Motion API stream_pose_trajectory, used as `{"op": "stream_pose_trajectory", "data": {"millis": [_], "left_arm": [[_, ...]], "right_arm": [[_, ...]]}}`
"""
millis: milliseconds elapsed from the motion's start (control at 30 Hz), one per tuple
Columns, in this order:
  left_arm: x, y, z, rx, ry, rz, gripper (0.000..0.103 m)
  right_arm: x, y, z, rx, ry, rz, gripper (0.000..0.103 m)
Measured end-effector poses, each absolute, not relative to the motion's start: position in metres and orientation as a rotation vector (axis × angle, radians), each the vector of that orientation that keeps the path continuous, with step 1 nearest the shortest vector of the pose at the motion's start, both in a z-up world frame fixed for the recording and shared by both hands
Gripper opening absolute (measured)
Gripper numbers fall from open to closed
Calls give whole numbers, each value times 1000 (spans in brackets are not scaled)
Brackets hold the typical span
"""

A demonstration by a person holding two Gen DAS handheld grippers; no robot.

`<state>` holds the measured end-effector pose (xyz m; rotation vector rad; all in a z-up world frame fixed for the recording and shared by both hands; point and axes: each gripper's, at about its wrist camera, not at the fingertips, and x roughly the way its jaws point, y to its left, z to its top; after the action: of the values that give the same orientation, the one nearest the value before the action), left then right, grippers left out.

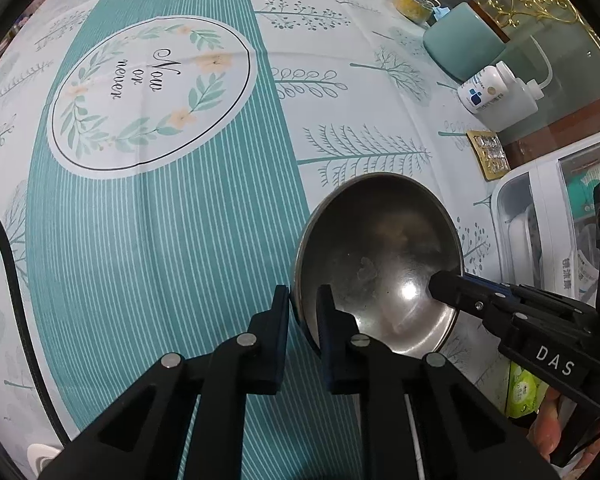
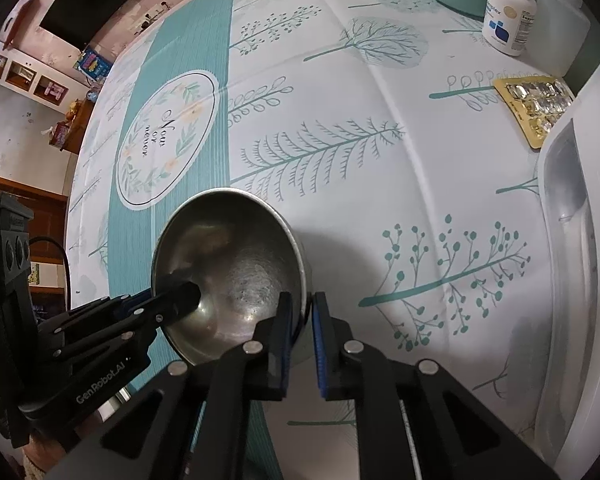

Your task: Organize plates and bowls

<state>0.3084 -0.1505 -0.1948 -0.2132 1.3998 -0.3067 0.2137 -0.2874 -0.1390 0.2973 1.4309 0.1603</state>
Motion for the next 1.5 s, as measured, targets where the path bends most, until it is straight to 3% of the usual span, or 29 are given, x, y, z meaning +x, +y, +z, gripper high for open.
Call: {"op": "stream_pose_trajectory", "data": {"millis": [1000,1500], "left_arm": [[193,-112,-84,-220,1215,-188,12],[124,-113,-84,-240,1228,-159,12]], "right_arm": [[139,-248,-43,218,1281,338,9],[86,-240,-30,153,1266,410,9]]}}
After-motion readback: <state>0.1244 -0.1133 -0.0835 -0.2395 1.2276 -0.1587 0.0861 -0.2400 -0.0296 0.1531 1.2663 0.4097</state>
